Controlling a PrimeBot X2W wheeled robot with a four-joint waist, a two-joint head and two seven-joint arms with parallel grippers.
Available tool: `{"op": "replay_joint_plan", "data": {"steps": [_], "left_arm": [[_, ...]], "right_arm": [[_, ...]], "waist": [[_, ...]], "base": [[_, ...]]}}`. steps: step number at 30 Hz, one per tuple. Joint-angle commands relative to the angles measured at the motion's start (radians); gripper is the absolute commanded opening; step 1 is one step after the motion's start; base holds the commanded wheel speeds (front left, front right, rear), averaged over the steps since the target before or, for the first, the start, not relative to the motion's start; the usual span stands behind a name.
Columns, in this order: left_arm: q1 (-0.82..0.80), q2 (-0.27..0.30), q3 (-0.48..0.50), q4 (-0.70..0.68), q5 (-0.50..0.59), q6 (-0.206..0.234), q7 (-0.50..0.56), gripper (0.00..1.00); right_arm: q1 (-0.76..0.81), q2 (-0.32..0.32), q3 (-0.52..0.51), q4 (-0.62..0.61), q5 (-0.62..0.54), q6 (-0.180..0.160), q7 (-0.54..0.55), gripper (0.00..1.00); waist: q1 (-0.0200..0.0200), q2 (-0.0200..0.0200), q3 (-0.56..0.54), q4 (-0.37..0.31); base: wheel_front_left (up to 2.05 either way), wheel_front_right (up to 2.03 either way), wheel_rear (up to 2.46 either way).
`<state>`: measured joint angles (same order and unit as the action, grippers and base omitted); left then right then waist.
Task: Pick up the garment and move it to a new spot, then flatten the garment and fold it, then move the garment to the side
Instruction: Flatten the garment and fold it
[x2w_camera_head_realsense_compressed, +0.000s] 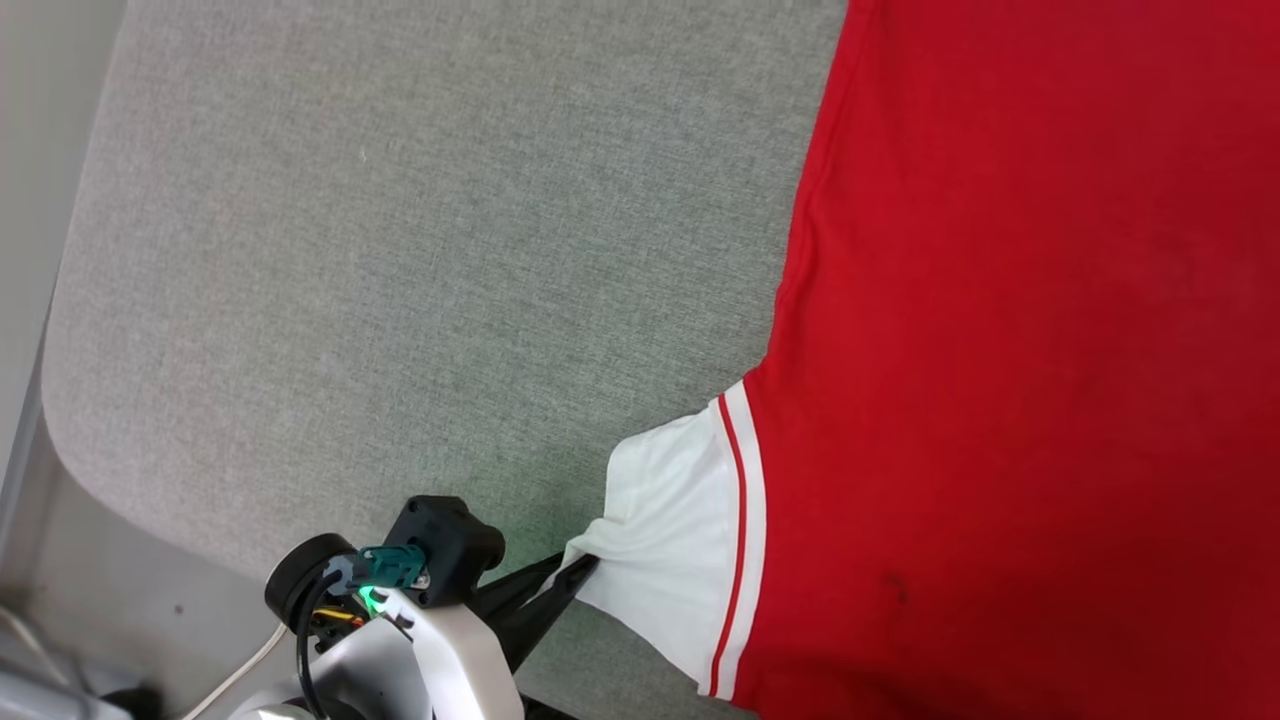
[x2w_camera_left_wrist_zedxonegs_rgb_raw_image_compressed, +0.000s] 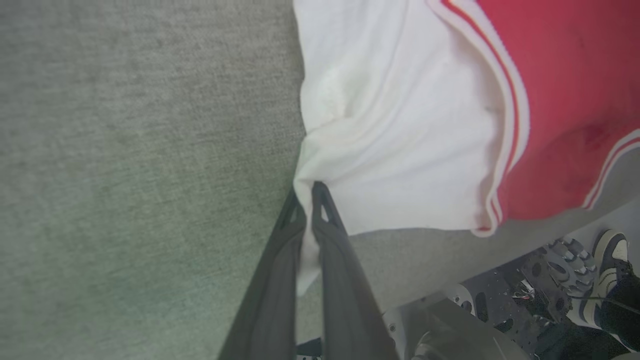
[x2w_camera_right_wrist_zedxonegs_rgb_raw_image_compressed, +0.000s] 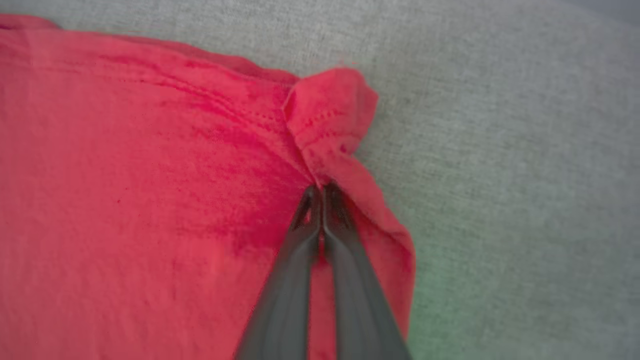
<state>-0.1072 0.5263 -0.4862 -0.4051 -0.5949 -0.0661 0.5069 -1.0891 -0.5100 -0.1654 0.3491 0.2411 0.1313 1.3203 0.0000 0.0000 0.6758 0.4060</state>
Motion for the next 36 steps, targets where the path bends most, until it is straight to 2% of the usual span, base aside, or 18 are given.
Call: {"op": "replay_joint_plan", "data": {"steps": [1,12,20,31,36], "left_arm": [[-0.010,-0.001,0.002,0.007,0.002,0.005,-0.001,0.00],[0.018,0.018,0.032,0.013,0.007,0.047,0.001,0.00],[0.050,0.010,0.043,0.037,-0.007,0.081,-0.006,0.00],[0.128,0.008,0.063,0.062,-0.025,0.127,-0.035,0.00],[0.156,-0.017,0.079,0.065,-0.047,0.151,-0.056,0.00]], "right_arm": [[0.062,-0.002,-0.002,0.033,-0.003,-0.001,0.010,0.00],[0.267,0.032,0.023,0.033,0.070,-0.001,-0.069,0.00],[0.489,0.033,0.090,0.003,0.198,-0.001,-0.160,0.00],[0.769,0.051,0.070,-0.119,0.319,-0.001,-0.212,0.00],[0.893,0.063,0.043,-0.188,0.353,-0.001,-0.204,0.00]], "waist": [[0.0000,0.0000,-0.018,-0.016],[0.0000,0.0000,-0.185,-0.120],[0.0000,0.0000,-0.321,-0.204],[0.0000,0.0000,-0.473,-0.276],[0.0000,0.0000,-0.510,-0.296]], "base": [[0.00,0.00,0.00],[0.00,0.00,0.00],[0.00,0.00,0.00],[0.00,0.00,0.00],[0.00,0.00,0.00]]}}
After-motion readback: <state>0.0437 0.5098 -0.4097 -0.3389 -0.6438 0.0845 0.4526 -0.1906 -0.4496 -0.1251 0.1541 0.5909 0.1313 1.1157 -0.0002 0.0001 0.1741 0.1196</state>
